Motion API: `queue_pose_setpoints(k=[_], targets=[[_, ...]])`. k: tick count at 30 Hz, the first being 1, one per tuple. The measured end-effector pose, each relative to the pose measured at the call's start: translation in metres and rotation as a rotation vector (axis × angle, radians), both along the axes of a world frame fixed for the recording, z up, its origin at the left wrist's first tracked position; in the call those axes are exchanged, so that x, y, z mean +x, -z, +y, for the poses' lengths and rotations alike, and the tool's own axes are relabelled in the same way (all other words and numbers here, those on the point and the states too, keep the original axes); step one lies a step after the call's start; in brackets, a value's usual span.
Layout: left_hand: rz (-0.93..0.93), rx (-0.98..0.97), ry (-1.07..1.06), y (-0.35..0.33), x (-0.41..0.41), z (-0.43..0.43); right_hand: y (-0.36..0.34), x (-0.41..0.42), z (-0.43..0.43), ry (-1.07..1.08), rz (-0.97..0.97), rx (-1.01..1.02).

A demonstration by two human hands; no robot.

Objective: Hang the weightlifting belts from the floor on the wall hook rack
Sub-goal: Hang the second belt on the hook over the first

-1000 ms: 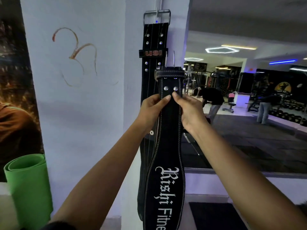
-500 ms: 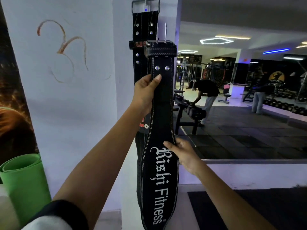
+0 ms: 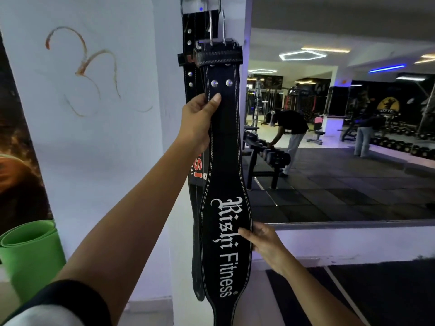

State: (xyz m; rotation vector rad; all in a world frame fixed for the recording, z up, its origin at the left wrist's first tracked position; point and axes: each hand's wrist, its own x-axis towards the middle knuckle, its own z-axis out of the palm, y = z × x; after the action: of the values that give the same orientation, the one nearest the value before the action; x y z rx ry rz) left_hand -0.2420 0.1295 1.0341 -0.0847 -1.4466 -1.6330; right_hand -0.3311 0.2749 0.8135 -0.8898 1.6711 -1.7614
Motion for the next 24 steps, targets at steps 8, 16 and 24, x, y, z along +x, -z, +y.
queue_pose_setpoints(k=[8,16,24], targets=[[0.026,0.027,0.024,0.008,-0.001,-0.004,-0.092,0.004,-0.027,0.021,0.196,-0.137],[-0.021,-0.012,0.096,0.016,0.002,-0.002,-0.197,0.027,-0.047,0.227,0.4,-0.403],[-0.092,-0.106,0.016,0.016,0.005,-0.007,-0.266,0.031,-0.057,0.215,0.372,-0.264]])
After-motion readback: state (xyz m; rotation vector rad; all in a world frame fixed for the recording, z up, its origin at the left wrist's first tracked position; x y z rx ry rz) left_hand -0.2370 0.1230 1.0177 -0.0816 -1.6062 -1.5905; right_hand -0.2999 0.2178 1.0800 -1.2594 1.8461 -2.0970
